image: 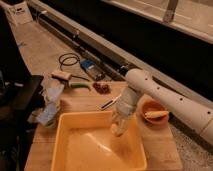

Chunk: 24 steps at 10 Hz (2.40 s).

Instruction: Place apple in tray

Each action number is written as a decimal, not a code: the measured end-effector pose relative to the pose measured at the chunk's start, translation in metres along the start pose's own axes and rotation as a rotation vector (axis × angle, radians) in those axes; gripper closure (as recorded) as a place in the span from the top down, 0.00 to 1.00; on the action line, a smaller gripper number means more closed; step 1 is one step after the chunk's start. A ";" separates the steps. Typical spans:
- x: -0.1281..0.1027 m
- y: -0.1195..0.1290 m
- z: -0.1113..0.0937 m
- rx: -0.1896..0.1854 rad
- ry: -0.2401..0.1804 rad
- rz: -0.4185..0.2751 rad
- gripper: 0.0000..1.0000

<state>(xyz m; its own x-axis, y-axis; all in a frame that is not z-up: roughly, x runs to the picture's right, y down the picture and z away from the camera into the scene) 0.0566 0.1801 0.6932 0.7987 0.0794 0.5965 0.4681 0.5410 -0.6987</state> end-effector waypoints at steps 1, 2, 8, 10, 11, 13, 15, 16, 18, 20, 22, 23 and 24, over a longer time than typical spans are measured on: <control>0.000 0.000 0.000 -0.001 0.000 -0.001 0.29; 0.000 0.000 0.001 -0.001 -0.001 0.000 0.29; 0.001 0.002 0.000 -0.003 0.016 0.003 0.29; -0.002 0.003 -0.002 -0.005 0.043 0.002 0.29; -0.002 0.003 -0.003 -0.004 0.047 0.002 0.29; -0.001 0.004 -0.003 -0.002 0.047 0.005 0.29; -0.002 0.003 -0.003 -0.004 0.047 0.001 0.25; -0.002 0.003 -0.003 -0.004 0.047 0.000 0.18; -0.004 0.001 -0.001 -0.013 0.053 -0.006 0.22; -0.003 0.002 0.000 -0.014 0.057 -0.002 0.39; -0.002 0.002 0.001 -0.013 0.060 -0.001 0.62; -0.003 0.001 0.001 -0.008 0.062 -0.002 0.70; -0.003 0.001 0.001 -0.002 0.061 -0.002 0.78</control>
<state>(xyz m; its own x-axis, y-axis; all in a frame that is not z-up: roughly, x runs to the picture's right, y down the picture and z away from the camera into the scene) 0.0542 0.1812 0.6914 0.8193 0.0276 0.5727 0.4700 0.5398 -0.6984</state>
